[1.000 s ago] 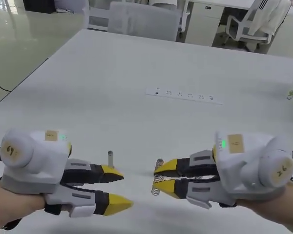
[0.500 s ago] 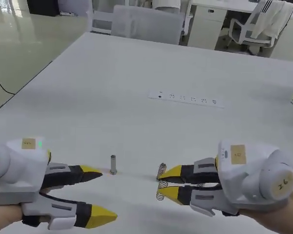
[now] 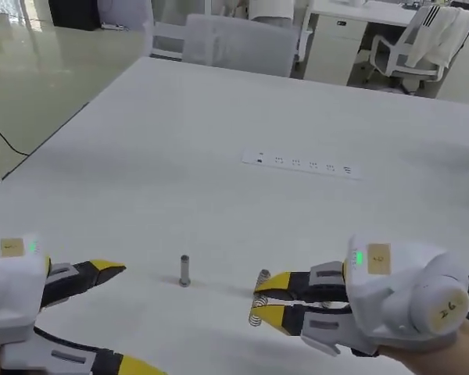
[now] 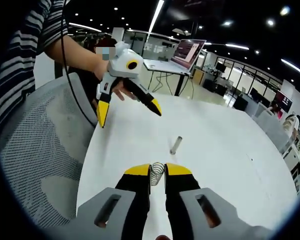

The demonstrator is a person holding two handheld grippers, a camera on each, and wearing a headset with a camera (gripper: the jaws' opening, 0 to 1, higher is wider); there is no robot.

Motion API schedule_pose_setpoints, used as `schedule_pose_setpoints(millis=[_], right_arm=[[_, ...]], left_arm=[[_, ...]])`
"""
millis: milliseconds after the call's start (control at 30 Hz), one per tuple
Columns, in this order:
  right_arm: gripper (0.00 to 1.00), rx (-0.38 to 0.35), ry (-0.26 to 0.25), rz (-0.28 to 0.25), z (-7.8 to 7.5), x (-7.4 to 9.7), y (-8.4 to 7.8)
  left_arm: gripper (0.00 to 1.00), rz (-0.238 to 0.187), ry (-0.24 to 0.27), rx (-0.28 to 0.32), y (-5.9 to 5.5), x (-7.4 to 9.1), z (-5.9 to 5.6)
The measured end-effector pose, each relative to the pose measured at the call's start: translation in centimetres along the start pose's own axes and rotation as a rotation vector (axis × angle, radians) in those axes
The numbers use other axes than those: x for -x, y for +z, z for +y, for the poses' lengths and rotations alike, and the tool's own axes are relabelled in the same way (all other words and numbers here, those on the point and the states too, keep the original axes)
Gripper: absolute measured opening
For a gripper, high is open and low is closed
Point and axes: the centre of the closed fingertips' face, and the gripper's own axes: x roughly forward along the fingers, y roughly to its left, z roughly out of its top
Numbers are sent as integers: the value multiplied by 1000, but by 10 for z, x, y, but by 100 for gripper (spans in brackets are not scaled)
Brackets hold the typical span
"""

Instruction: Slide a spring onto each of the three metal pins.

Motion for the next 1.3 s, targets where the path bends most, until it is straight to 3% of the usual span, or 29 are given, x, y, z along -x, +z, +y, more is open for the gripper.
schedule_pose_setpoints(millis=[333, 767, 900, 1033, 1200, 1300], right_arm=[[7, 29, 28, 21, 0, -25, -1], [7, 64, 27, -12, -22, -64, 26], [7, 70, 7, -24, -33, -69, 34], [7, 34, -35, -67, -50, -72, 48], [7, -20, -80, -91, -68, -79, 54], [7, -47, -78, -105, -69, -84, 57]], left_arm=[[98, 12, 20, 10, -6, 4, 3], [98, 17, 47, 19, -10, 8, 10], [98, 11, 48, 22, -8, 10, 11], [98, 9, 52, 20, -7, 11, 12], [98, -4, 60, 24, -5, 12, 14], [98, -7, 61, 26, -5, 13, 14]])
